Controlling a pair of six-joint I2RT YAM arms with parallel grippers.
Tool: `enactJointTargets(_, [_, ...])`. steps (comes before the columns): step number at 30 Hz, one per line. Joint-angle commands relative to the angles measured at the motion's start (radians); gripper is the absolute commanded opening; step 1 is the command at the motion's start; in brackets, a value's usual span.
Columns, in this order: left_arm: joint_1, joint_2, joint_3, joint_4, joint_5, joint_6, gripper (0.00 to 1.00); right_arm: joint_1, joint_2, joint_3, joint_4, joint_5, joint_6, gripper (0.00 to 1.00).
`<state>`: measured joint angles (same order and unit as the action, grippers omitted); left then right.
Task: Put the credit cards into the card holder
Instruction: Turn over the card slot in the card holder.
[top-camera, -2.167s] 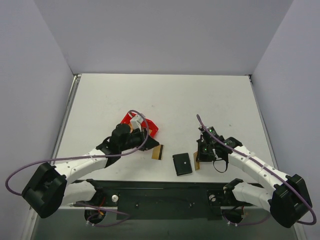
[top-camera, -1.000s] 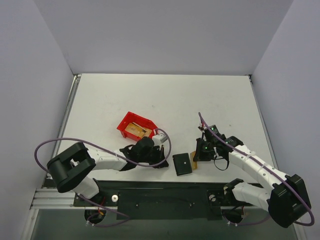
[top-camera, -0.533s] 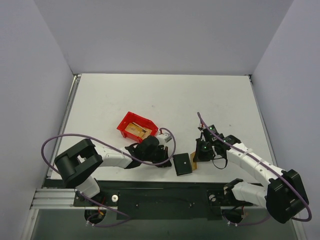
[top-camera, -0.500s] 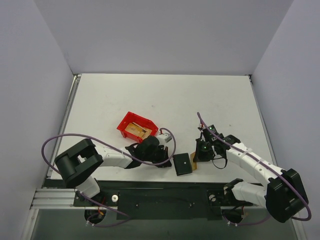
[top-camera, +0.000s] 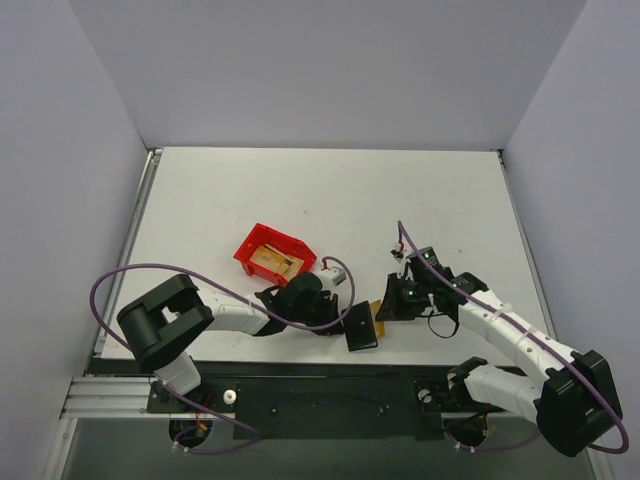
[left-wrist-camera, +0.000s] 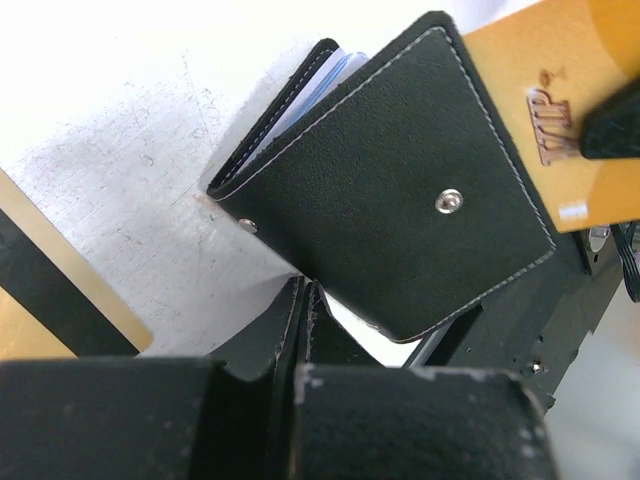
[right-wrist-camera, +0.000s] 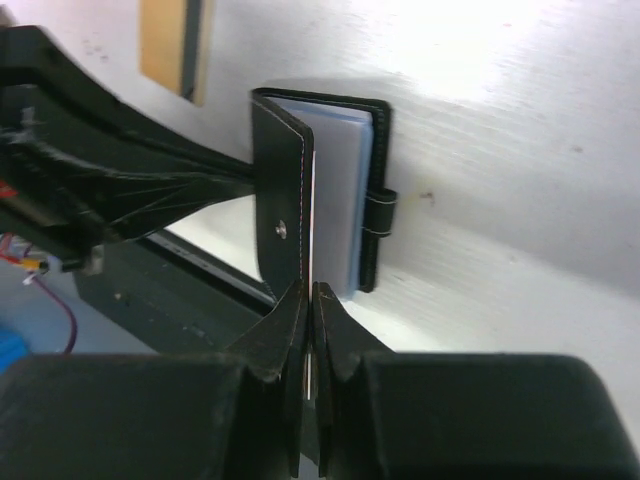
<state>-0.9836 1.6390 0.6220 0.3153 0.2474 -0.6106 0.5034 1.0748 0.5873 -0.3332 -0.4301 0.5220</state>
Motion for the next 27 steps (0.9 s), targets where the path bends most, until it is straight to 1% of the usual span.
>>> enactJointTargets(1, [-0.007, 0.027, 0.031, 0.018, 0.007, 0.017, 0.00, -0.005, -0.030, 0.005, 0.048, -0.119, -0.001, 0.00])
enactJointTargets(9, [-0.007, 0.027, 0.015, 0.034, 0.010, 0.008, 0.00, -0.003, -0.015, -0.001, 0.120, -0.200, 0.032, 0.00])
enactJointTargets(13, [-0.007, 0.013, -0.016, 0.053, 0.001, -0.014, 0.00, 0.001, 0.025, -0.001, 0.177, -0.234, 0.056, 0.00])
enactJointTargets(17, [-0.007, 0.013, -0.051, 0.094, -0.003, -0.040, 0.00, 0.023, 0.074, 0.008, 0.217, -0.231, 0.072, 0.00])
enactJointTargets(23, [-0.007, 0.005, -0.102, 0.137, 0.001, -0.057, 0.00, 0.112, 0.148, 0.029, 0.273, -0.187, 0.092, 0.00])
enactJointTargets(27, [-0.009, -0.027, -0.122, 0.113, -0.003, -0.054, 0.00, 0.158, 0.186, 0.029, 0.313, -0.130, 0.110, 0.00])
